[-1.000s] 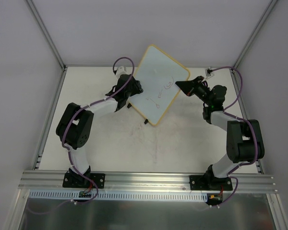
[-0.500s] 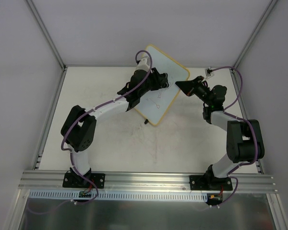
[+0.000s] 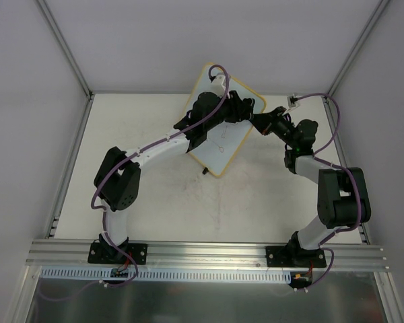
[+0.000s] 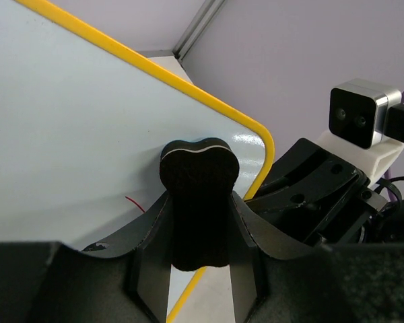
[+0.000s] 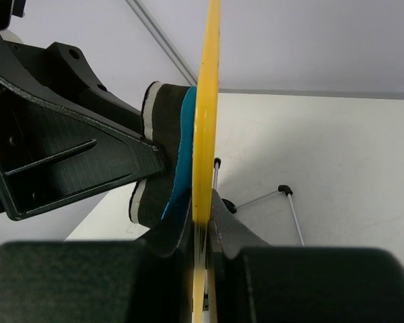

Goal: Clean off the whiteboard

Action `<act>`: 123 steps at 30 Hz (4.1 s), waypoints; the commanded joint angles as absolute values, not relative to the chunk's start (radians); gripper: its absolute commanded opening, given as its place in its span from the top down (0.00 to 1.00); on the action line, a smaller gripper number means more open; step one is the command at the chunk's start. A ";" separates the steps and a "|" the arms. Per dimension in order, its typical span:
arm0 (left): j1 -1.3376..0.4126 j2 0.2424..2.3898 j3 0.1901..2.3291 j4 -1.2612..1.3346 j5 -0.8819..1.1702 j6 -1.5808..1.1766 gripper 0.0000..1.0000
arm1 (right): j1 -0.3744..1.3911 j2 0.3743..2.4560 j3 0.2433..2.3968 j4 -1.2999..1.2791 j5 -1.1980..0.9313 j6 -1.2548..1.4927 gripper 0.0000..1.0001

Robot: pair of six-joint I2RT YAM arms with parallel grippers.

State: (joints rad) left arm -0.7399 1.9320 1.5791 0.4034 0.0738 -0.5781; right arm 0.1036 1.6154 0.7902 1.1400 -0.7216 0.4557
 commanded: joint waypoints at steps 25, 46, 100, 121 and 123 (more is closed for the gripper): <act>-0.687 1.917 1.468 0.415 -0.023 -0.393 1.00 | 0.147 1.612 0.810 1.206 -0.890 0.410 1.00; -0.695 1.954 1.620 0.437 0.067 -0.287 1.00 | 0.149 1.617 0.811 1.206 -0.893 0.411 1.00; -0.744 1.848 1.175 0.408 0.055 -0.178 1.00 | 0.149 1.606 0.810 1.203 -0.888 0.416 1.00; -0.703 2.023 1.775 0.120 0.034 -0.084 1.00 | 0.172 1.600 0.813 1.157 -0.891 0.379 1.00; -0.696 2.034 1.814 0.110 0.043 -0.074 1.00 | 0.175 1.595 0.813 1.151 -0.893 0.373 1.00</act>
State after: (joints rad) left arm -0.7265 1.9850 1.7145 -0.0441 0.0978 -0.1162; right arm 0.0902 1.6196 0.7933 1.1011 -0.6586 0.4622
